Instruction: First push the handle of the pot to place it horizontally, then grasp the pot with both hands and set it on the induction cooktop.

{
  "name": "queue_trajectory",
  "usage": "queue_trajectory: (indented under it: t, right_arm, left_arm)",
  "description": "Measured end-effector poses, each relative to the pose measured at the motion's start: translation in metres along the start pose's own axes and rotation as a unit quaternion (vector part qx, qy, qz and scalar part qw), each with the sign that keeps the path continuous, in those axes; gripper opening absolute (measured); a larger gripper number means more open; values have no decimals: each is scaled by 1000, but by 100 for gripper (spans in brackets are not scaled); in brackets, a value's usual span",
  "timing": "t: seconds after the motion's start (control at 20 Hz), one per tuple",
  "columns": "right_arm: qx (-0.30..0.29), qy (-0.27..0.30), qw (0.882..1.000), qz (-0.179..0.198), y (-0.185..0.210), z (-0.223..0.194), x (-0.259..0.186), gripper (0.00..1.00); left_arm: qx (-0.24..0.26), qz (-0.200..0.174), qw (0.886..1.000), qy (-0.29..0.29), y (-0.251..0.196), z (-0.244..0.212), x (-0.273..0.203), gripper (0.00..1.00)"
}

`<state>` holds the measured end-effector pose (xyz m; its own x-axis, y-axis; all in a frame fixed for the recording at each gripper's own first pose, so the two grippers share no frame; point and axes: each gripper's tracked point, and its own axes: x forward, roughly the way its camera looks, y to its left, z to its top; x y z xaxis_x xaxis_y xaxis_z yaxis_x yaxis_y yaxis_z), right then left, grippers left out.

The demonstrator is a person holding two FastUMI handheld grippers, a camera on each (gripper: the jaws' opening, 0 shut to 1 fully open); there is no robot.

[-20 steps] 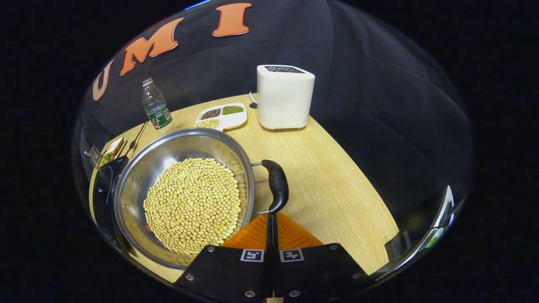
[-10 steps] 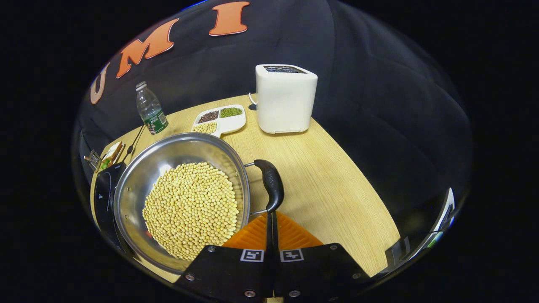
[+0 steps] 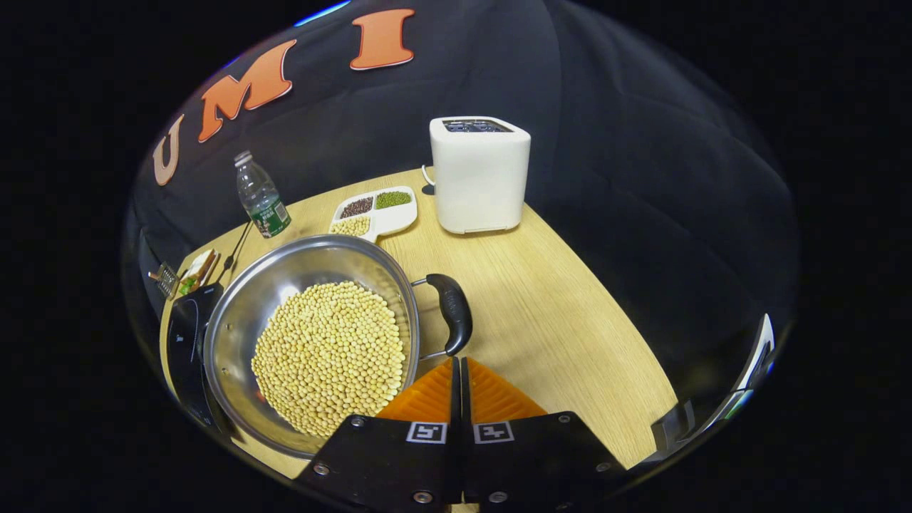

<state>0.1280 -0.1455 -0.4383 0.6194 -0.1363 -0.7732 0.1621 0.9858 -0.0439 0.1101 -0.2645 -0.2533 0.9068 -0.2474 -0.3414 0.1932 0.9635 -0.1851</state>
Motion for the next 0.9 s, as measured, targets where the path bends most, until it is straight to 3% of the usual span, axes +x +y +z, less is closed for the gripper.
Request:
queue_trajectory:
  t: [0.25, 0.45, 0.5, 0.65, 0.7, 0.8, 0.9]
  right_arm:
    - [14, -51, 999, 2, -5, 27, -17, 0]
    - [-17, -96, 995, 0, -1, 44, -20, 6]
    - [-25, -107, 994, 3, 2, 49, -20, 20]
    - [-50, -132, 990, 13, 13, 59, -14, 51]
    - [-53, -136, 989, 12, 13, 61, -9, 67]
    - [-51, -135, 989, 17, 15, 61, -1, 86]
    - [-36, -125, 991, 24, 16, 59, 11, 94]
  left_arm:
    - [11, -21, 999, 23, -64, -52, 19, 98]
    - [14, -50, 997, 58, -123, -104, 30, 98]
    - [13, -55, 996, 68, -136, -117, 35, 99]
    - [26, -61, 993, 102, -163, -153, 45, 98]
    - [32, -64, 991, 111, -171, -163, 48, 98]
    - [40, -73, 988, 130, -188, -184, 52, 98]
    - [38, -79, 984, 154, -201, -204, 55, 98]
